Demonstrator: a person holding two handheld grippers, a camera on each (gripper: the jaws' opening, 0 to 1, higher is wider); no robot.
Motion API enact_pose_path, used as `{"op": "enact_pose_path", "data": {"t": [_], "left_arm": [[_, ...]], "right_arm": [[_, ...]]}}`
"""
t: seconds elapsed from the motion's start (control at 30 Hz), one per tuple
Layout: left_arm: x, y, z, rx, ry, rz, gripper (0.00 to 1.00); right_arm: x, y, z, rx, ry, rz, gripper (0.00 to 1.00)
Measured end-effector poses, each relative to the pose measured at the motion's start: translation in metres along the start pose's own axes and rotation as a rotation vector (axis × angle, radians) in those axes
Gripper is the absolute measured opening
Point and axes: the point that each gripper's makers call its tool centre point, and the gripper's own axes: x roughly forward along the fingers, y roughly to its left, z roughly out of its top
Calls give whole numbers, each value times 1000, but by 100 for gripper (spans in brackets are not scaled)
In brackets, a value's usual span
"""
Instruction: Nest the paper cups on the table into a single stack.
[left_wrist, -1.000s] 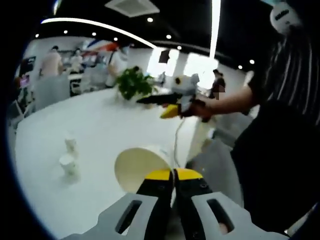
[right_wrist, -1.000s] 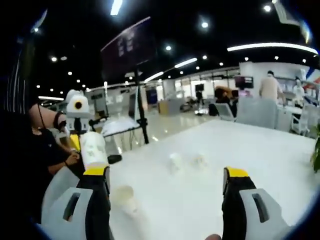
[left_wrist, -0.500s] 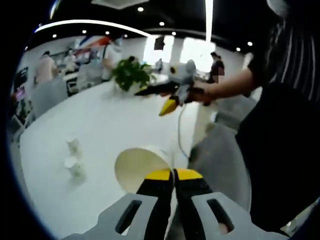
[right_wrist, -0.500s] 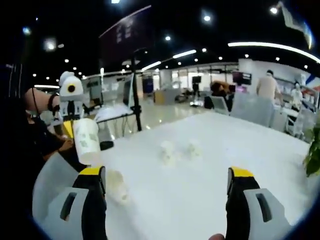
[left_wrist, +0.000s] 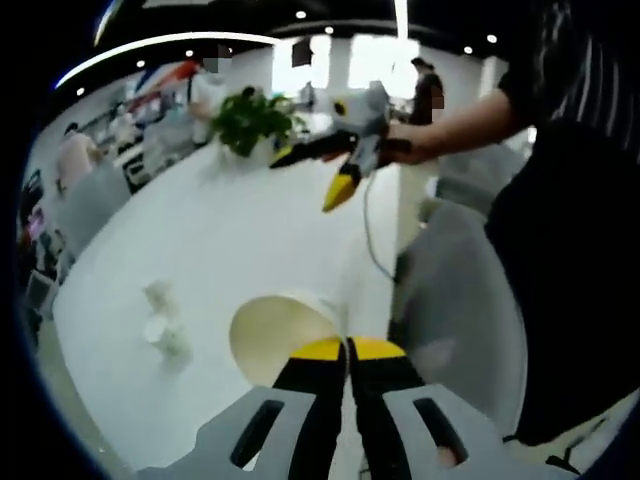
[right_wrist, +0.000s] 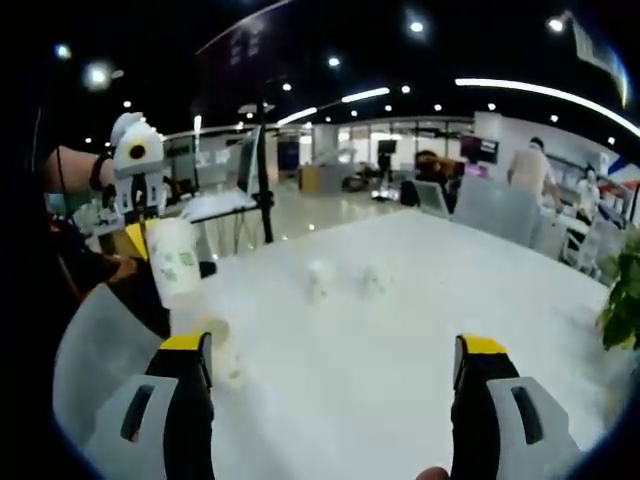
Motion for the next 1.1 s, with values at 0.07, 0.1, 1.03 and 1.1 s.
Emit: {"op": "enact_pose_path", "data": {"t": [0.07,0.1,1.03,1.1], "left_arm": [[5,-1,-3,9,21,-9,0],[8,-1,-6,31,51,-18,0],[51,9,-33,255,330,-46,0],[53,8,-33,244,336,-48,0]], "right_arm": [[-1,-1,-3,-2,5,0,99],[-1,-1,-4,-1,5,2,99],[-3,4,-9,8,1,39,100],[-3,6,-11,9,5,45,100]]}}
